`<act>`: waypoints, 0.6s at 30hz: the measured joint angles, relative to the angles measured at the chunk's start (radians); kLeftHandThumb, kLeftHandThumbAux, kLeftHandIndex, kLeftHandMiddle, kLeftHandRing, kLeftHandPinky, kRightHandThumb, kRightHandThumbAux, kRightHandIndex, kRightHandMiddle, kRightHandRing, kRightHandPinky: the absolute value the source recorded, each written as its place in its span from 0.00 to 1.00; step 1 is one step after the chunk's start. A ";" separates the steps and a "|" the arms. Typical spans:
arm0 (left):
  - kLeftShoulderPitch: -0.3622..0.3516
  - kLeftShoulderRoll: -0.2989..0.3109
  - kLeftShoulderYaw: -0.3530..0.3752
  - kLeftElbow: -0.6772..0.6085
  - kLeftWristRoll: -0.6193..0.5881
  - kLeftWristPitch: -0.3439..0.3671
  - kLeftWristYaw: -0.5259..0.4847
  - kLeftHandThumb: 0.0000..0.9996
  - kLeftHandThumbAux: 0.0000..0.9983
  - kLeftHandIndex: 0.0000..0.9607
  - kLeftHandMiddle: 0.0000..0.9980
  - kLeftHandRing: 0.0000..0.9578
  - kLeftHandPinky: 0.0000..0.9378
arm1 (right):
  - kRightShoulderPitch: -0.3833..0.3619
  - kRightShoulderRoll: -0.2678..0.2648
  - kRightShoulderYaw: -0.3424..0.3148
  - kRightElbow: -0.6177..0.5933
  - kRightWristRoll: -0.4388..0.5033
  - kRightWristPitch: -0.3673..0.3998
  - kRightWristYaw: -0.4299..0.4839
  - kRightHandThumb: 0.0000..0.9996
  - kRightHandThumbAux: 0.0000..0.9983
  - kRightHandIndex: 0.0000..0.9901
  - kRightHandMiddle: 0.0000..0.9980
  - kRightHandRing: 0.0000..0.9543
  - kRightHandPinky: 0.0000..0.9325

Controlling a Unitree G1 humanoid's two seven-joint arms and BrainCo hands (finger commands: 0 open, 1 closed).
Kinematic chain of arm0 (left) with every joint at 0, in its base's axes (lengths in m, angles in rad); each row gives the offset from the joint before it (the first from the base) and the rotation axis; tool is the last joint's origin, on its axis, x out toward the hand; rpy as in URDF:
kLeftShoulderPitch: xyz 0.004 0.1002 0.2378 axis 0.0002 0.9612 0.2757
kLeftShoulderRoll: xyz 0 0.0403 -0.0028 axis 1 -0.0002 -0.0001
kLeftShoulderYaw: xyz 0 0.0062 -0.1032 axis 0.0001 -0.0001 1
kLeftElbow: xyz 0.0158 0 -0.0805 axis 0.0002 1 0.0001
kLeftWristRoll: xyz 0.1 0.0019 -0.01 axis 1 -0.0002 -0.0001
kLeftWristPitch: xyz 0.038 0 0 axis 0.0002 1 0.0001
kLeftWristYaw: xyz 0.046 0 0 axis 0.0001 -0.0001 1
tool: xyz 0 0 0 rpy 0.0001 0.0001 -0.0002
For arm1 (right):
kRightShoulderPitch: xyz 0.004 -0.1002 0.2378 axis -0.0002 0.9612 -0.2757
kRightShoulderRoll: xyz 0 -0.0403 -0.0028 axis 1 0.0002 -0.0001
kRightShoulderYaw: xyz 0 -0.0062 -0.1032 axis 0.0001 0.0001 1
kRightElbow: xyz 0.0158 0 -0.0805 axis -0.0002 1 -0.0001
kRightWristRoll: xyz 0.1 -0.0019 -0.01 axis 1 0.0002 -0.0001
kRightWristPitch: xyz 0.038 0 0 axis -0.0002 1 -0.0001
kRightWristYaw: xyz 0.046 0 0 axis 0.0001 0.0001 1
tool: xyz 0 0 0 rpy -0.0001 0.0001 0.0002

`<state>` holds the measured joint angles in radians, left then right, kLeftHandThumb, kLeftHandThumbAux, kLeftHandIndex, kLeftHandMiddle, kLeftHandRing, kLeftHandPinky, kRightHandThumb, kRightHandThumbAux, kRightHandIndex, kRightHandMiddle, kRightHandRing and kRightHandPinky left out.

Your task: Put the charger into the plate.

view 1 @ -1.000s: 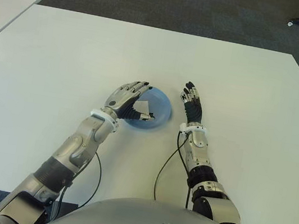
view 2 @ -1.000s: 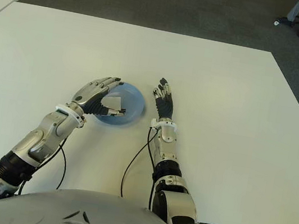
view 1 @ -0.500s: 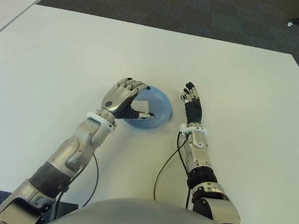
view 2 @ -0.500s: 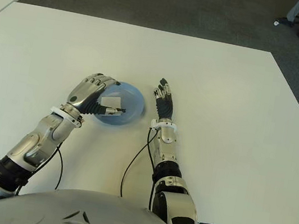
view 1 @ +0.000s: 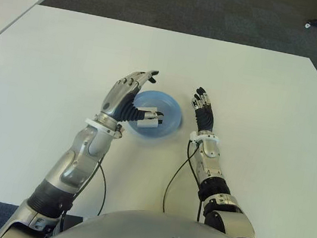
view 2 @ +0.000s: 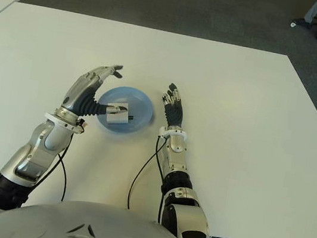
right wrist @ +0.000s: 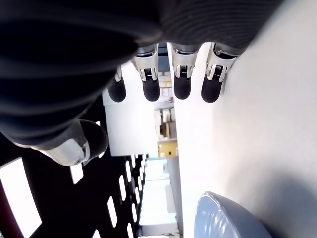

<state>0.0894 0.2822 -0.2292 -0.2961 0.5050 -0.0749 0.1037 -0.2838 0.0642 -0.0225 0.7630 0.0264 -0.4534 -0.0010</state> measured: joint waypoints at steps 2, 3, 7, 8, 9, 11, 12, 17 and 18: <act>-0.002 -0.014 0.026 0.000 -0.078 -0.004 -0.023 0.14 0.76 0.12 0.15 0.13 0.14 | 0.000 0.000 0.000 -0.001 0.000 0.000 0.000 0.00 0.52 0.00 0.03 0.02 0.02; -0.004 -0.021 0.041 0.002 -0.124 -0.006 -0.036 0.12 0.77 0.11 0.14 0.13 0.14 | 0.000 0.000 0.000 -0.001 0.000 0.000 0.000 0.00 0.52 0.00 0.03 0.02 0.02; -0.017 -0.049 0.107 0.027 -0.293 -0.017 -0.081 0.05 0.79 0.09 0.12 0.11 0.11 | 0.000 0.000 0.000 -0.001 0.003 0.000 0.000 0.00 0.53 0.00 0.01 0.01 0.01; -0.023 -0.058 0.129 0.037 -0.343 -0.022 -0.093 0.03 0.79 0.08 0.11 0.10 0.09 | 0.000 0.000 0.000 -0.001 0.004 0.000 0.000 0.00 0.53 0.00 0.01 0.00 0.01; -0.027 -0.067 0.147 0.046 -0.382 -0.026 -0.101 0.02 0.79 0.08 0.10 0.09 0.08 | 0.000 0.000 -0.001 -0.001 0.005 0.000 0.000 0.00 0.53 0.00 0.00 0.00 0.01; -0.036 -0.087 0.186 0.069 -0.466 -0.038 -0.119 0.01 0.79 0.07 0.09 0.07 0.07 | 0.000 0.000 0.000 -0.001 0.007 0.000 0.000 0.00 0.53 0.00 0.00 0.00 0.01; -0.039 -0.099 0.206 0.083 -0.509 -0.046 -0.128 0.01 0.78 0.06 0.08 0.06 0.05 | 0.000 0.000 -0.001 -0.001 0.008 0.000 0.000 0.00 0.52 0.00 0.00 0.00 0.01; -0.054 -0.170 0.305 0.198 -0.722 -0.094 -0.186 0.00 0.75 0.03 0.05 0.03 0.01 | 0.000 0.001 -0.001 0.000 0.013 0.000 0.001 0.00 0.51 0.00 0.00 0.00 0.00; -0.058 -0.185 0.326 0.229 -0.760 -0.106 -0.199 0.00 0.74 0.03 0.04 0.02 0.01 | 0.000 0.001 -0.002 0.002 0.015 0.001 0.003 0.00 0.51 0.00 0.00 0.00 0.00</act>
<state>0.0314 0.0971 0.0968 -0.0669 -0.2551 -0.1811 -0.0951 -0.2836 0.0650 -0.0244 0.7648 0.0414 -0.4521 0.0022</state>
